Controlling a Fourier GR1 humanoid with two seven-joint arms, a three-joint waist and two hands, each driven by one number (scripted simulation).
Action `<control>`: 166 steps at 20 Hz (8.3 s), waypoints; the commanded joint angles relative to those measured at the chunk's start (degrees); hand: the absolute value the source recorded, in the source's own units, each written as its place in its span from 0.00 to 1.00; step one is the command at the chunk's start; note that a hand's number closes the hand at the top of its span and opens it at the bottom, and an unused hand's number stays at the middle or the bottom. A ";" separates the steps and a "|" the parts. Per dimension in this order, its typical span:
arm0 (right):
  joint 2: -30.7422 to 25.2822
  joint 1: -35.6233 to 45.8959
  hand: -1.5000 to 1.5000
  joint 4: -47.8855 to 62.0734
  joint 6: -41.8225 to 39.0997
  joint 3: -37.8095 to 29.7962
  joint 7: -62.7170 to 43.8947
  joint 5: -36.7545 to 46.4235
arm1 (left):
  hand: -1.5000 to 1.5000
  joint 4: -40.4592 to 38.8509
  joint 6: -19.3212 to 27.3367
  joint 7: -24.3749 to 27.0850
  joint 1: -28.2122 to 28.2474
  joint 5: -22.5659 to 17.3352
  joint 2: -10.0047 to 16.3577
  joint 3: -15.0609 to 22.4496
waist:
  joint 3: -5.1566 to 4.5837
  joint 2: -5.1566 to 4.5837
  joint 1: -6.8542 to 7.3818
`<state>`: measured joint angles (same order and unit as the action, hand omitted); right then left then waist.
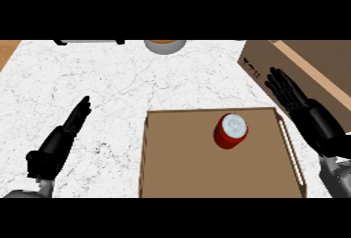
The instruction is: Pick the can from the tray and place it in the cardboard box
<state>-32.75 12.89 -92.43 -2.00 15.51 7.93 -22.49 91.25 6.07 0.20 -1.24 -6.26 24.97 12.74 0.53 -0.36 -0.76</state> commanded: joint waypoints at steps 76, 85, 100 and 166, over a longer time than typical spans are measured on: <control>13.30 18.25 0.00 -5.90 -8.92 10.99 -92.62 46.85 | 0.50 0.46 -3.79 -12.61 -0.62 -15.57 -2.03 -16.78 | -0.63 0.48 0.46; 17.74 16.79 0.00 -1.30 -9.46 11.71 -93.14 51.37 | 0.50 2.78 -4.69 -13.98 0.05 -15.76 -1.40 -17.41 | -0.62 0.62 0.78; 22.57 12.25 0.00 1.95 -12.41 9.87 -89.48 54.43 | 0.50 2.28 -3.59 -13.43 -0.34 -13.27 -4.77 -16.27 | -0.58 0.56 0.56; 7.37 42.83 1.00 18.74 -13.18 -14.24 -47.75 80.00 | 0.50 0.81 -9.32 -13.20 -0.72 -9.38 -9.84 -21.31 | -0.55 0.23 1.19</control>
<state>-22.30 56.79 -78.27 -16.54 2.83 -44.78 56.73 93.62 -2.21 -14.49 -1.92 -15.26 15.54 -7.93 -0.02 0.00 0.26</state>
